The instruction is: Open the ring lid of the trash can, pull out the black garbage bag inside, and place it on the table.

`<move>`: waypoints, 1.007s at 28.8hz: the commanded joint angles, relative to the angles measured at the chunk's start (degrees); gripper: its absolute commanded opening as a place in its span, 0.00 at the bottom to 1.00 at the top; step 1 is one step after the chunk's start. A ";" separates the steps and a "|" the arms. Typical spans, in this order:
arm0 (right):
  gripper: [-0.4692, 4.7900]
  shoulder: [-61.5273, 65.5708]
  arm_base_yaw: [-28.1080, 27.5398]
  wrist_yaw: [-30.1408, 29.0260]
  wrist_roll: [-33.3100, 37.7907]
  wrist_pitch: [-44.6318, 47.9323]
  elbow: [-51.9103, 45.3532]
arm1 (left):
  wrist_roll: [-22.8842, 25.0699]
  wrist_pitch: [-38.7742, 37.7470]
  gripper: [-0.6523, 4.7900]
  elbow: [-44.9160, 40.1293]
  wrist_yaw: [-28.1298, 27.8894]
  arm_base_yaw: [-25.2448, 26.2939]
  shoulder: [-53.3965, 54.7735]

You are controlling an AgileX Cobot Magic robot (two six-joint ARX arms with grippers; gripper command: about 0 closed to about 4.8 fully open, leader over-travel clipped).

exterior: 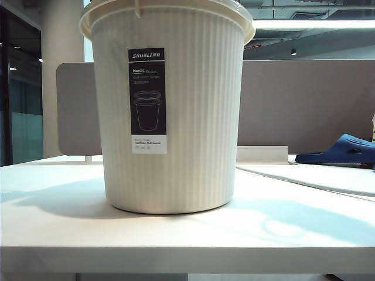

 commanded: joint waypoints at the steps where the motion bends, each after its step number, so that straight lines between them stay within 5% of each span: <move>1: 0.09 0.52 0.02 0.44 -0.35 0.50 1.75 | 0.22 0.98 0.11 0.96 0.11 -0.02 0.13; 29: 0.09 6.16 -4.35 0.81 -1.60 -8.39 23.61 | -1.03 -2.60 0.11 29.68 2.25 -3.17 13.40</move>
